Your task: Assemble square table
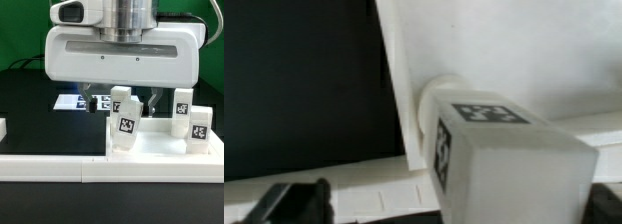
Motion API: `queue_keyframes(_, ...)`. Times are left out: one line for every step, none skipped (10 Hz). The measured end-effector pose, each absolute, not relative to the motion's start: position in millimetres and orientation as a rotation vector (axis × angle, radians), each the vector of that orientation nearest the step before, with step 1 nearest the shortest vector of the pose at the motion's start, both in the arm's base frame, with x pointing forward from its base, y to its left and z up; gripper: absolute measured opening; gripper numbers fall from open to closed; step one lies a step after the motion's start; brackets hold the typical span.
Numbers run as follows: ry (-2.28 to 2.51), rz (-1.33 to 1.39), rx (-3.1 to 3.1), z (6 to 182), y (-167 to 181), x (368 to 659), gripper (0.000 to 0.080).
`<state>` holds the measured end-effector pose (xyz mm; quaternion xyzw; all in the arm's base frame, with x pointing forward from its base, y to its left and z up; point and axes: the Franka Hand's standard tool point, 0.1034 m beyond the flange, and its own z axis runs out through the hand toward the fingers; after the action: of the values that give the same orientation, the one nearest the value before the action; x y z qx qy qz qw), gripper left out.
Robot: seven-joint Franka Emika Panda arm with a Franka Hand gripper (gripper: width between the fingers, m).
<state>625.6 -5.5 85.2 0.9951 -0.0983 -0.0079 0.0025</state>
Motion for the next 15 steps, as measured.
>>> queue_keyframes(-0.364,-0.025,3.115,85.0,-5.5,625.5,0.0524)
queue_keyframes(-0.364,-0.025,3.115,85.0,-5.6,625.5,0.0385)
queue_keyframes(-0.426,-0.025,3.109,84.9,-5.0,625.6,0.0385)
queue_keyframes(-0.590,-0.024,3.081,84.9,-4.8,625.6,0.0291)
queue_keyframes(-0.646,-0.024,3.069,84.8,-5.1,625.6,0.0291)
queue_keyframes(-0.796,-0.024,3.033,84.7,-5.1,625.6,0.0291)
queue_keyframes(-0.871,-0.024,3.012,84.6,-5.1,625.5,0.0291)
queue_keyframes(-1.045,-0.022,2.957,83.7,-6.1,625.7,0.0291)
queue_keyframes(-1.233,0.001,2.888,83.5,-9.9,628.7,0.0291)
queue_keyframes(-1.337,0.001,2.842,83.4,-9.6,628.8,0.0291)
queue_keyframes(-1.504,0.000,2.761,83.1,-10.6,629.4,0.0291)
queue_keyframes(-1.646,-0.002,2.689,82.7,-10.9,630.5,0.0291)
queue_keyframes(-1.770,-0.002,2.609,82.3,-9.6,631.0,0.0291)
queue_keyframes(-1.992,-0.003,2.440,81.9,-6.3,630.1,0.0291)
queue_keyframes(-2.145,0.010,2.318,81.6,-9.1,628.6,0.0291)
